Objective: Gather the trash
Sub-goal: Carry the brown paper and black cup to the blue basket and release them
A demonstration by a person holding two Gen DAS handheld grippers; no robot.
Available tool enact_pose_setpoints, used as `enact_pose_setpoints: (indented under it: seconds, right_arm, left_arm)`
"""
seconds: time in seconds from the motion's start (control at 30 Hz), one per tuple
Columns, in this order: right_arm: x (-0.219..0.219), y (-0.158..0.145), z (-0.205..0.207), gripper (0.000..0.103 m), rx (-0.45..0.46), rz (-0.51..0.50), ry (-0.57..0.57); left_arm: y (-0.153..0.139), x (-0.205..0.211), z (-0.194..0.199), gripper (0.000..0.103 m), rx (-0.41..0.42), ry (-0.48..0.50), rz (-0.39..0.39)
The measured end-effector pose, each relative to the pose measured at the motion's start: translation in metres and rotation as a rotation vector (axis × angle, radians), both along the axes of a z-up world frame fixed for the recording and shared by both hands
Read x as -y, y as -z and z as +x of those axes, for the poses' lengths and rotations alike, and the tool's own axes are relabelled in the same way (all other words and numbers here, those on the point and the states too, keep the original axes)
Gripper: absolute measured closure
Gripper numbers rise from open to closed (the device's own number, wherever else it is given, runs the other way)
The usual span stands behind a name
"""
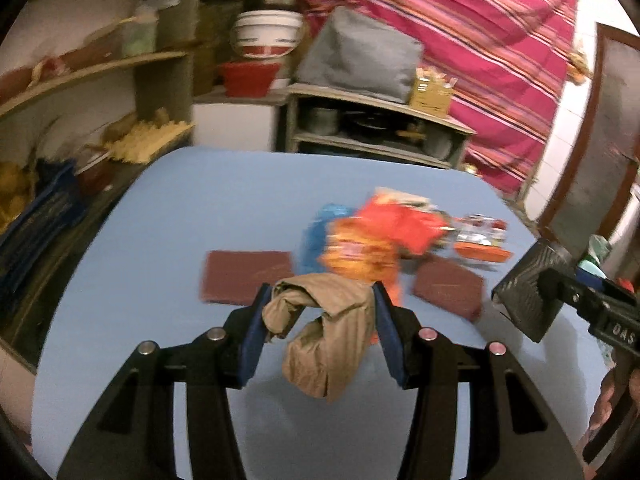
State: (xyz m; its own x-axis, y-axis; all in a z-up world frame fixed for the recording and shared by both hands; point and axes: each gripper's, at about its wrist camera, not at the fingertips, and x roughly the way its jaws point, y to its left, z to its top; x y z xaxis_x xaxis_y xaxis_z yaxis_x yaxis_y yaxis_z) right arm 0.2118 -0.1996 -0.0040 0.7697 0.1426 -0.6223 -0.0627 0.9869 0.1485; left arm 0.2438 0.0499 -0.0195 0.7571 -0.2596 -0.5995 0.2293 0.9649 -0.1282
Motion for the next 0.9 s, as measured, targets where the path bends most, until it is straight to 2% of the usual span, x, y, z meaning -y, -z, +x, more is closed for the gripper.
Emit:
enact_pose_setpoints:
  seconds: [0.2,0.43,0.6,0.77,0.9]
  right_arm:
    - [0.05,-0.005,-0.021,0.038,0.002,0.0,0.055]
    - [0.124,-0.017,-0.05,0.038,0.023,0.012,0.155]
    - [0.175,-0.026,-0.069,0.039,0.043,0.004,0.242]
    - [0.233,-0.031,-0.09,0.038,0.043,-0.056,0.368]
    - [0.268,-0.022,-0.099,0.038,-0.003,-0.111,0.431]
  left_arm:
    - [-0.003,0.062,-0.01,0.053,0.017,0.082,0.0]
    - [-0.009,0.141,-0.019,0.053,0.054,0.167,0.044]
    - [-0.018,0.188,-0.019,0.053,0.069,0.216,0.014]
    - [-0.03,0.231,-0.024,0.053,0.094,0.261,-0.007]
    - [-0.035,0.274,-0.026,0.053,0.094,0.308,-0.021]
